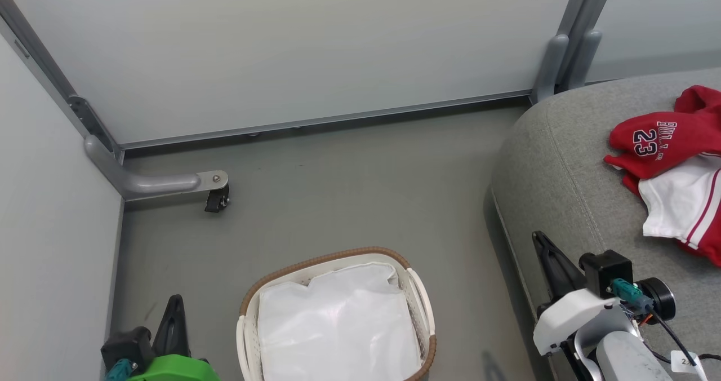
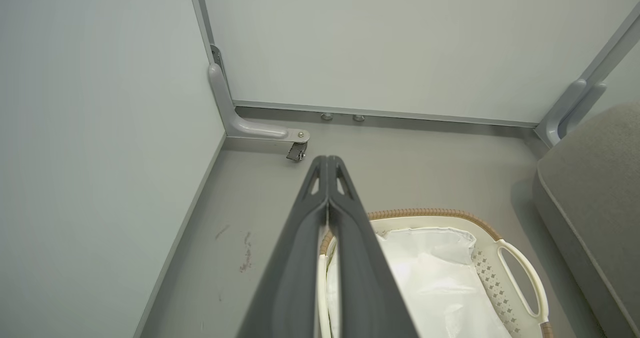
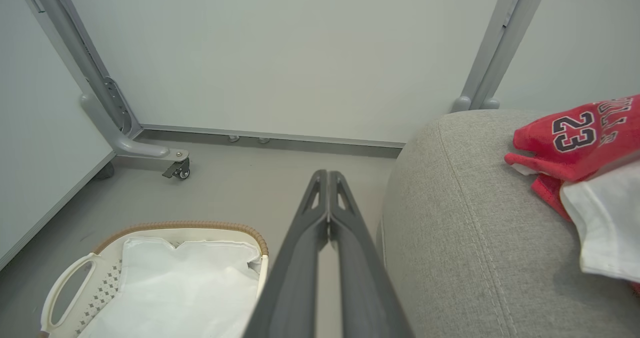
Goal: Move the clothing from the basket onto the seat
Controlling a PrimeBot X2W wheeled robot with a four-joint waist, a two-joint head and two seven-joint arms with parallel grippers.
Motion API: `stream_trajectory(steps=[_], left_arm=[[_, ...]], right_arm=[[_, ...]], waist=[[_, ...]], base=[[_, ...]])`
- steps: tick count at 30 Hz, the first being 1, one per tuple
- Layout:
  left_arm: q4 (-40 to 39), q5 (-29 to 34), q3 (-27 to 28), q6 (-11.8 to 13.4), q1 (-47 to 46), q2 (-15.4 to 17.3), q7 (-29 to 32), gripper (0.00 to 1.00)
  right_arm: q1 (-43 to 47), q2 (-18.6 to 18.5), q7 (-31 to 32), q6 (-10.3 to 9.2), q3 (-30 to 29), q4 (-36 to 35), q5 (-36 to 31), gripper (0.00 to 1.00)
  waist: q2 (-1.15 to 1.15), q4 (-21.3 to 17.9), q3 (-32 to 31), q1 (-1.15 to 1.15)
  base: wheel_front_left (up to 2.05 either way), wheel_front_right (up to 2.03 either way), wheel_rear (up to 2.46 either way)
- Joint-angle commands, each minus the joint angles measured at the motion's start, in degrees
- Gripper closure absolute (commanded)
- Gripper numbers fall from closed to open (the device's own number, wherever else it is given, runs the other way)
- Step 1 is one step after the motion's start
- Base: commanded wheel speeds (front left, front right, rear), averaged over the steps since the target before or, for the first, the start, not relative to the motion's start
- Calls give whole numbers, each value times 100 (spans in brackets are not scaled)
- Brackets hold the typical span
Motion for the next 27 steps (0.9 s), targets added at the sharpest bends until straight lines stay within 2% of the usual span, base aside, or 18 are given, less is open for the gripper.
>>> stream_trajectory(steps=[1, 27], left_arm=[[-67, -265, 69, -8, -83, 16, 88, 100], [-489, -2807, 161, -80, -187, 28, 705, 100]], right_arm=[[-104, -19, 83, 0, -86, -74, 287, 100], [116, 65, 711, -2, -407, -455, 3000, 100]], waist=[[0, 1, -4, 0], [0, 24, -63, 0]], base=[[0, 0, 0], [0, 0, 0]])
